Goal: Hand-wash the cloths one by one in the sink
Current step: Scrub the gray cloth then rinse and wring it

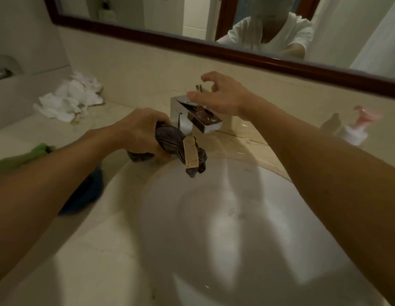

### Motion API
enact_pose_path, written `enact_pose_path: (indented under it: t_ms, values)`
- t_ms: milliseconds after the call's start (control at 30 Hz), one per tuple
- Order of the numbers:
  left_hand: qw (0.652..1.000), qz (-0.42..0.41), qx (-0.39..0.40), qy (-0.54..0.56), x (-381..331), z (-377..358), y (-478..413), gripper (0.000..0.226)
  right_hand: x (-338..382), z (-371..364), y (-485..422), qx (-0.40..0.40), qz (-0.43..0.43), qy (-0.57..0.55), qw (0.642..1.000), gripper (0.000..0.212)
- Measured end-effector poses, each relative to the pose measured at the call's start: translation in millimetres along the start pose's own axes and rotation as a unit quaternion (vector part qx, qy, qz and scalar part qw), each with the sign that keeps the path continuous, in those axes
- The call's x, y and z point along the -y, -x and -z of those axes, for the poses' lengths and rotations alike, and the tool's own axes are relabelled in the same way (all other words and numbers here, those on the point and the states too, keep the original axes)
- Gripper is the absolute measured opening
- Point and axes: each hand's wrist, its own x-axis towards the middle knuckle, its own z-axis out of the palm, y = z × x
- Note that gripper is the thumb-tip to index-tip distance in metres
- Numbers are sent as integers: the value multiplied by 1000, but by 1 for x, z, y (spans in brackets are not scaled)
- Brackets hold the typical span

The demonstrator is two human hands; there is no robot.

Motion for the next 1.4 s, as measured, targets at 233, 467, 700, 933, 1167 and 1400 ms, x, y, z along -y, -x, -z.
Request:
enact_pose_path:
  t_ms: [233,467,700,933,1167,1400]
  values:
    - [1000,-18,-18,-5,7,13,-26,49,-12,-4,-31,49,2,123,991,99]
    - [1000,-9,-21,15,6,14,-29,53,-13,-3,-34,44,-13,183,982,114]
    - [1000,-2,-18,18,6,16,-26,54,-11,-2,-25,67,-62,131,987,107]
    - [1000,-7,-13,-1,-8,10,0,56,-7,-7,11,-2,-44,79,996,89]
    - [1000,-20,-9,12,-48,-16,35,56,-25,2,103,-71,-54,-1,996,79]
    - [998,-65,9,18,-108,-62,53,62,-54,-8,185,-21,-85,-48,995,77]
